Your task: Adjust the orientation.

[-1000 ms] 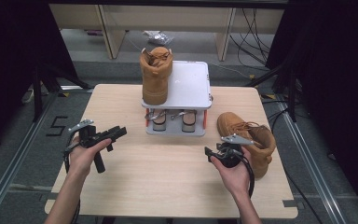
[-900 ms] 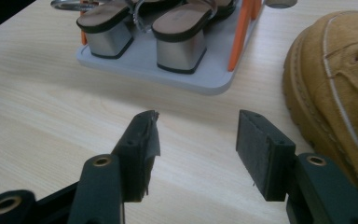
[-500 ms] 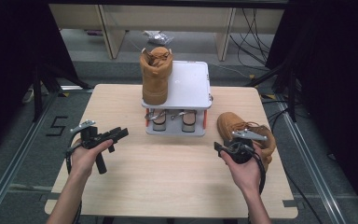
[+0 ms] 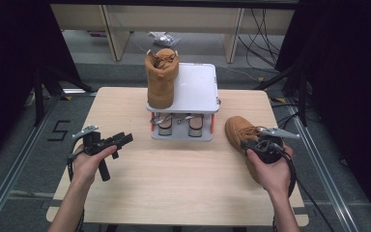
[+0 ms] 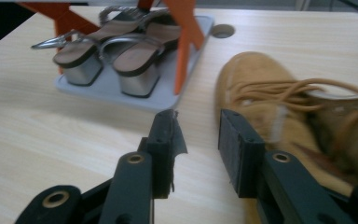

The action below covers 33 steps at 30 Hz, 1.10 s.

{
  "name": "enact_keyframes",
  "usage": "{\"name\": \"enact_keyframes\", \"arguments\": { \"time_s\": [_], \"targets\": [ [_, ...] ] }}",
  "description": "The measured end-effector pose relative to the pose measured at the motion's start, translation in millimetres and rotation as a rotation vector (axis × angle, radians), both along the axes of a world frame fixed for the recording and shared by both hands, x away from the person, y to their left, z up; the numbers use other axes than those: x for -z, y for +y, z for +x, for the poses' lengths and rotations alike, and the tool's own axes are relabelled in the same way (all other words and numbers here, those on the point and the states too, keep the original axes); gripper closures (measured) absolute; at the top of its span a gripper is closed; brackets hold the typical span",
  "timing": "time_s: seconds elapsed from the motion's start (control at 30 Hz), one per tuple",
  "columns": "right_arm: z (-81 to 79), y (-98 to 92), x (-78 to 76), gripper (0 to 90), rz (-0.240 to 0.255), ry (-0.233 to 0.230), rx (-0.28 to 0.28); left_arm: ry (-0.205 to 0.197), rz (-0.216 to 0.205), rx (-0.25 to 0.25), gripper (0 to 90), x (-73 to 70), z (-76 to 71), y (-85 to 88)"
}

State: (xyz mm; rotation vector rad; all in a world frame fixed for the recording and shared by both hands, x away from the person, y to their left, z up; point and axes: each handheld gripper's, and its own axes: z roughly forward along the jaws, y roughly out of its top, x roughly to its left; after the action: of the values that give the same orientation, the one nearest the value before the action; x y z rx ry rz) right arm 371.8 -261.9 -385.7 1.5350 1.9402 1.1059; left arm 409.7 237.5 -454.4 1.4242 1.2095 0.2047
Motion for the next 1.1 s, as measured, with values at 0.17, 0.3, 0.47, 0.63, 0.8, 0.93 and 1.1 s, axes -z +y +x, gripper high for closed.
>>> {"name": "enact_keyframes", "arguments": {
  "time_s": [0.17,0.3,0.47,0.63,0.8,0.93,1.1],
  "targets": [
    [-1.2,-28.5,-14.4,68.2,-0.005,-0.022,0.072,0.008,0.001,-0.001,48.0,1.5,0.1,0.6],
    [-8.1,-42.5,-28.8,68.0,0.010,-0.030,0.123,0.015,0.000,-0.004,47.9,2.2,-0.4,0.9],
    [-5.3,-58.2,-31.8,67.1,-0.013,-0.037,0.140,0.017,0.004,0.002,48.0,2.5,-0.6,-0.3],
    [-0.7,-68.3,-26.9,65.7,-0.033,-0.024,0.165,0.019,0.001,0.002,48.0,4.0,-0.1,-1.2],
    [6.2,-73.9,-19.0,63.2,-0.017,0.024,0.216,0.022,0.002,0.007,48.1,4.1,-0.5,-2.1],
    [15.2,-79.2,-11.7,60.1,-0.024,0.062,0.212,0.023,0.002,0.007,48.1,4.2,-0.6,-1.8],
    [25.6,-82.5,-7.3,58.7,-0.058,0.093,0.190,0.027,0.007,0.008,48.1,5.1,-0.4,-1.7]
  ]
}}
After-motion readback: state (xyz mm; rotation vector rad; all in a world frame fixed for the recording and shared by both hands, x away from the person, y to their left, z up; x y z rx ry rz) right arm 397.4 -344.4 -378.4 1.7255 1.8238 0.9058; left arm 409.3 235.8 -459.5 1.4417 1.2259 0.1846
